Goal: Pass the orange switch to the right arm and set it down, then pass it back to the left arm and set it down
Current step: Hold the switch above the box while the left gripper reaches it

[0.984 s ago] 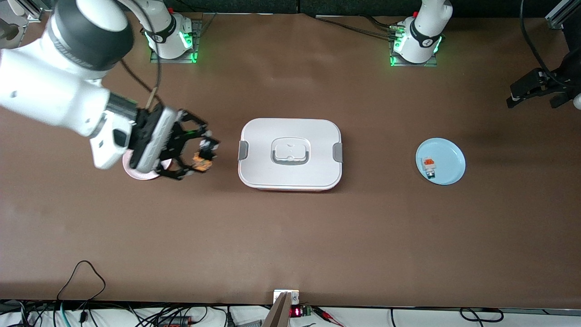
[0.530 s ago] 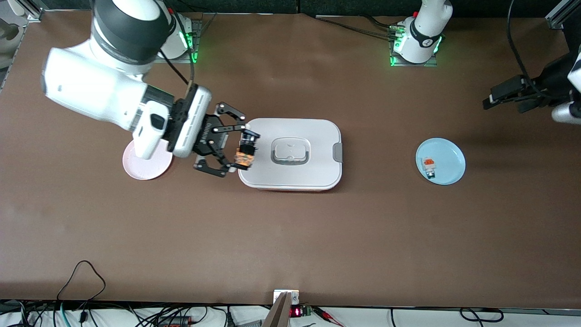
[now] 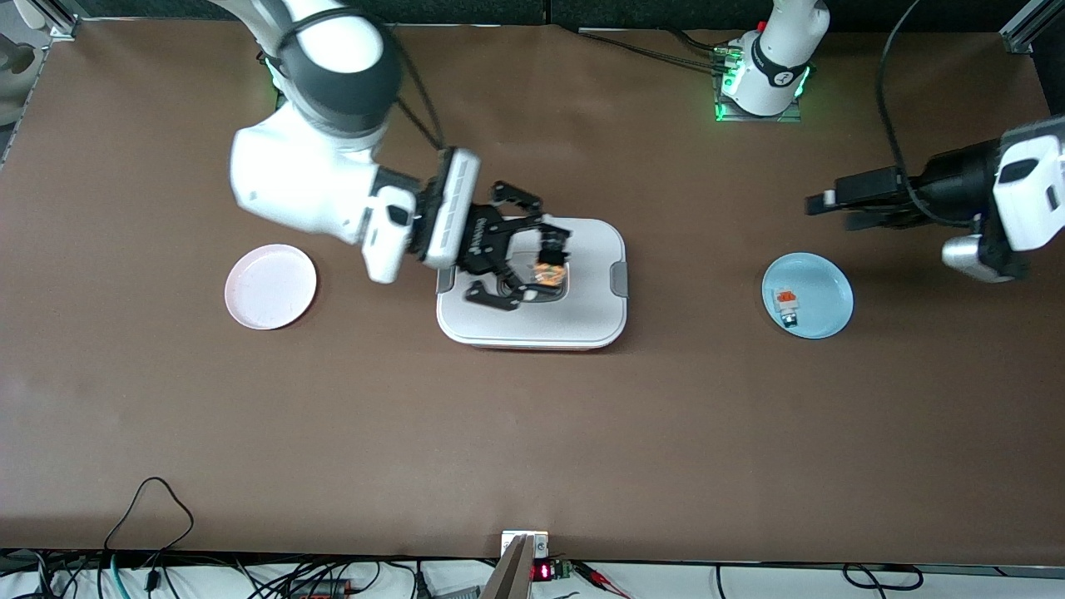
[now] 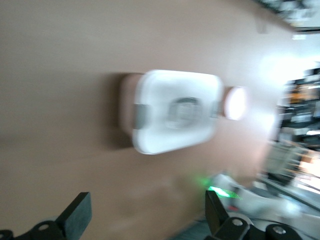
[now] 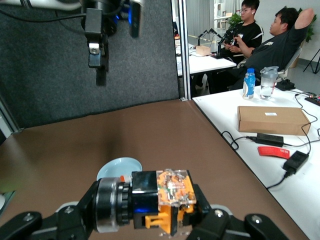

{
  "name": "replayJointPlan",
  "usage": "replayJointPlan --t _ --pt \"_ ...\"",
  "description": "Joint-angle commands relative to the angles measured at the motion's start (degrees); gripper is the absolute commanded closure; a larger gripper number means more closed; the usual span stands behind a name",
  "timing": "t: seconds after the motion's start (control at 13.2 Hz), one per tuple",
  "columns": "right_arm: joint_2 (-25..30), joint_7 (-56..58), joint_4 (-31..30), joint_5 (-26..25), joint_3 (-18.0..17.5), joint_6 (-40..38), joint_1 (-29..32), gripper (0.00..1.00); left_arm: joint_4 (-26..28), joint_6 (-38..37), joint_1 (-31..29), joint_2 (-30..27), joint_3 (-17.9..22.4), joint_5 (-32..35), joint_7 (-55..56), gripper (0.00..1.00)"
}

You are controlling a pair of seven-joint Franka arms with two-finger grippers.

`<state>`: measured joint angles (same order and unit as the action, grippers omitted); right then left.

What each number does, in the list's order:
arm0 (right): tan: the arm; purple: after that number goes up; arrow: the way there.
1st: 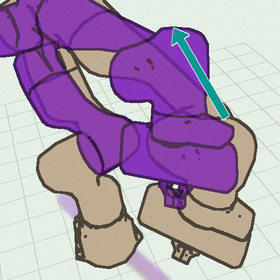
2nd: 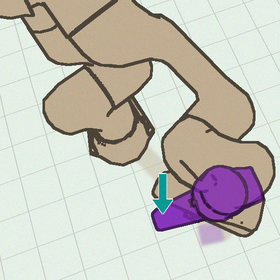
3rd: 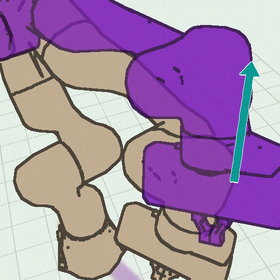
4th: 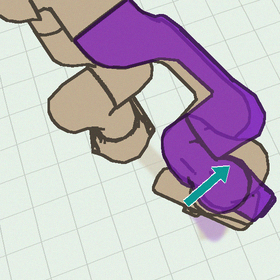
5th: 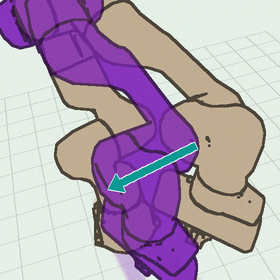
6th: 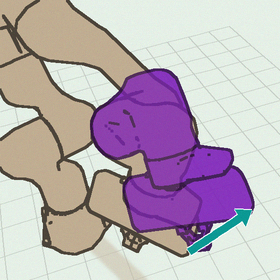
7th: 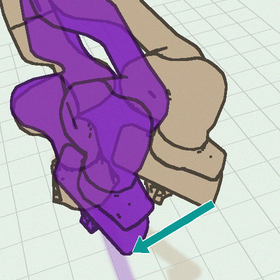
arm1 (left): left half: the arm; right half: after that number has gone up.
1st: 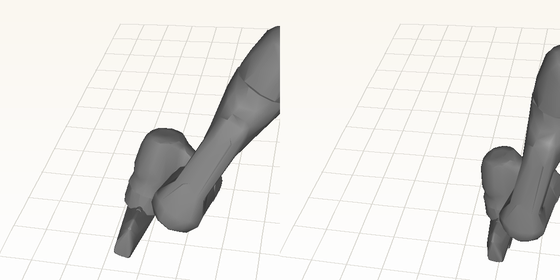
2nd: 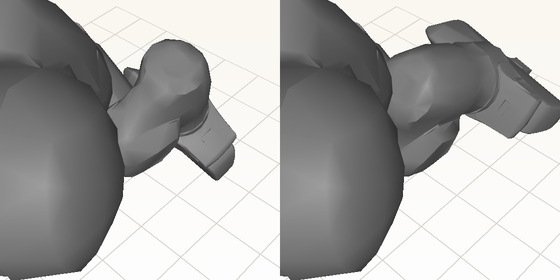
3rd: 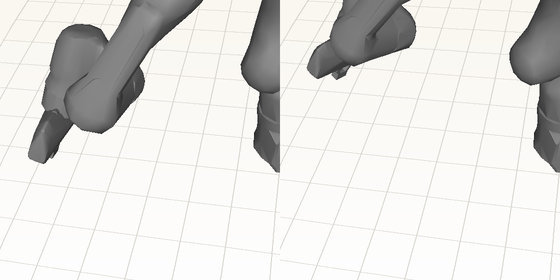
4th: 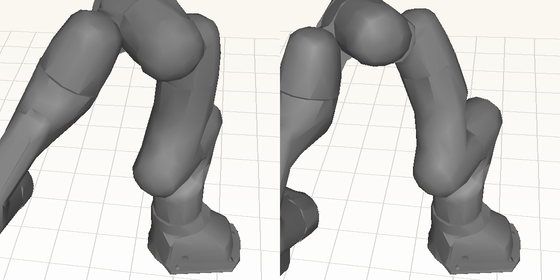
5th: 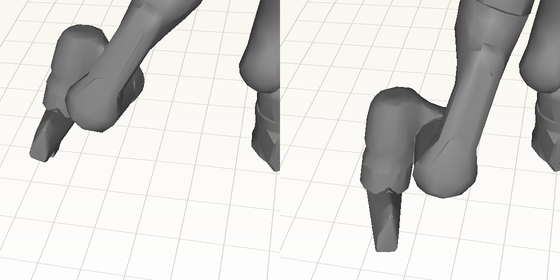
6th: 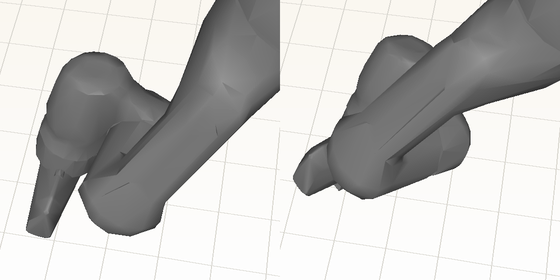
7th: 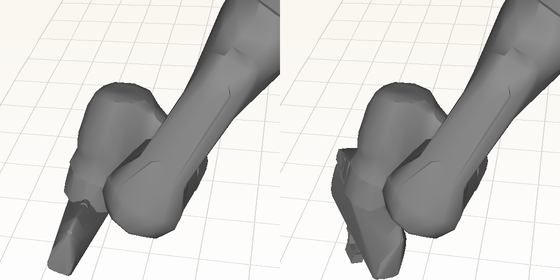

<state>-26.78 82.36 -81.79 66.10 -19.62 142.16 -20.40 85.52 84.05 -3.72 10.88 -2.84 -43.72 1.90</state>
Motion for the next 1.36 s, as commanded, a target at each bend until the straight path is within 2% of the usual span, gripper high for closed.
replayJointPlan --t 0.0,0.15,0.38,0.53,0.68,0.91,0.98,1.14,1.29 --pt "-2.2 1.6 3.6 4.5 -0.1 1.9 -2.5 0.83 0.9 1.5 0.5 5.3 -0.2 -14.6 0.6 0.0" --pt "-2.2 1.6 4.5 8.2 -0.1 2.0 -3.7 0.83 1.0 6.4 2.5 8.7 -2.1 -22.1 0.6 0.0" --pt "-2.2 1.6 4.5 8.5 -0.2 2.1 -3.9 0.83 1.1 14.5 7.4 10.9 -2.9 -29.9 1.3 0.0" --pt "-2.4 1.3 4.5 8.4 -0.2 3.5 -5.1 0.83 1.1 16.8 10.1 10.9 -2.9 -33.2 2.5 0.0" --pt "-2.6 1.0 4.5 8.3 -0.2 4.2 -5.4 0.83 1.1 20.2 12.8 10.9 -2.9 -34.3 4.0 0.0" --pt "-2.6 1.0 4.5 8.3 -0.2 4.3 -5.4 0.83 1.2 20.8 13.7 10.9 -3.0 -35.6 4.5 0.02" --pt "-2.6 0.9 4.5 8.3 -0.2 4.3 -5.4 0.83 1.7 20.7 14.1 10.8 -3.1 -35.6 4.6 0.05" --pt "-2.6 0.9 4.6 8.3 -0.2 4.4 -5.4 0.83 2.5 20.1 14.1 10.4 -3.2 -35.5 4.5 0.16" --pt "-2.6 1.0 4.6 8.3 -0.2 4.4 -5.4 0.83 2.8 19.1 13.9 10.0 -3.2 -35.5 4.5 0.21"
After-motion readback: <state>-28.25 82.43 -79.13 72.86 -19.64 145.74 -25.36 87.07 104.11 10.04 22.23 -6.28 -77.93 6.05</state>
